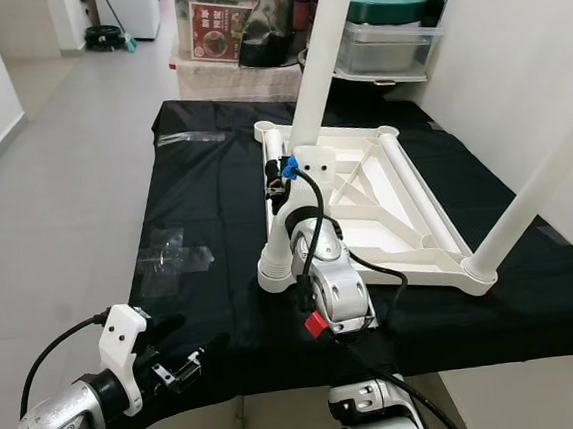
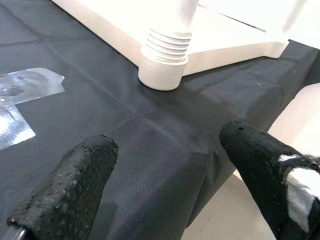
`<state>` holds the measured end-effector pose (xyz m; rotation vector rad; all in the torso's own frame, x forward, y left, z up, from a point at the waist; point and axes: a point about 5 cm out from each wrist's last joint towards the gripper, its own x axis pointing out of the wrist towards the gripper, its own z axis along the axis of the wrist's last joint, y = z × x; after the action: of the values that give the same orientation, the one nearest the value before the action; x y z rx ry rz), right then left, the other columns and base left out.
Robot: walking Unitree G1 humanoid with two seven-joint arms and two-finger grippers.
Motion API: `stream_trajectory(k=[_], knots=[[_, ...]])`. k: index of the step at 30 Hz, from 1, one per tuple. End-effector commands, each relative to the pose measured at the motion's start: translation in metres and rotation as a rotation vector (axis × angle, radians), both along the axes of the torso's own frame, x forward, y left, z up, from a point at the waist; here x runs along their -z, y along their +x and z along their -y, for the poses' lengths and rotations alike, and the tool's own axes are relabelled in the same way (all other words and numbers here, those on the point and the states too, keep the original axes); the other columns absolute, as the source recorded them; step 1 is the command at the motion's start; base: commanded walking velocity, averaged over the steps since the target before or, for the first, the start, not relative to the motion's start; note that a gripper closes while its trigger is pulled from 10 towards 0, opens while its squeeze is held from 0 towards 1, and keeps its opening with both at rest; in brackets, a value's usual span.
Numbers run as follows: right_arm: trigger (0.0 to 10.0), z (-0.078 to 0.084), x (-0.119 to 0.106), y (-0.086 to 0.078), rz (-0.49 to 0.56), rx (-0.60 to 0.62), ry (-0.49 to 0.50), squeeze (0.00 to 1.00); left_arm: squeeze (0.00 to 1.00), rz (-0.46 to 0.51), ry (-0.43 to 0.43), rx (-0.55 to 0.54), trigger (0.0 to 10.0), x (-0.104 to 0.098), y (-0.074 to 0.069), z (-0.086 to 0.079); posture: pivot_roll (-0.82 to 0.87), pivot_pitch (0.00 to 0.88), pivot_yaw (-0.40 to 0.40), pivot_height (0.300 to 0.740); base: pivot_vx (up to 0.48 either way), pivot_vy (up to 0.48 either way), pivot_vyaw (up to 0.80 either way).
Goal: Building children table
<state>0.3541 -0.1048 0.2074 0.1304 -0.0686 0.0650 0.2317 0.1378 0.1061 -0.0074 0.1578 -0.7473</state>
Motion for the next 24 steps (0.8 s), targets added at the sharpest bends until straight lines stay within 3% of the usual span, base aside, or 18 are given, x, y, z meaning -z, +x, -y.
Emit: stream_trajectory(k=[1, 24], knots=[[10.0, 0.0050, 0.0215, 0.0010, -0.102, 0.010, -0.032, 0.00, 0.00, -0.001, 0.010, 0.009, 10.0, 0.0020, 0.0003, 0.0028, 0.05, 0.000, -0.138, 0.740, 0.000, 0.000, 0.00], [10.0, -0.0037, 0.0206, 0.0019, -0.094, -0.037, -0.048, 0.00, 0.00, 0.002, 0.021, 0.007, 10.0, 0.0034, 0.0010, 0.0034, 0.05, 0.000, -0.139, 0.740, 0.000, 0.000, 0.00]])
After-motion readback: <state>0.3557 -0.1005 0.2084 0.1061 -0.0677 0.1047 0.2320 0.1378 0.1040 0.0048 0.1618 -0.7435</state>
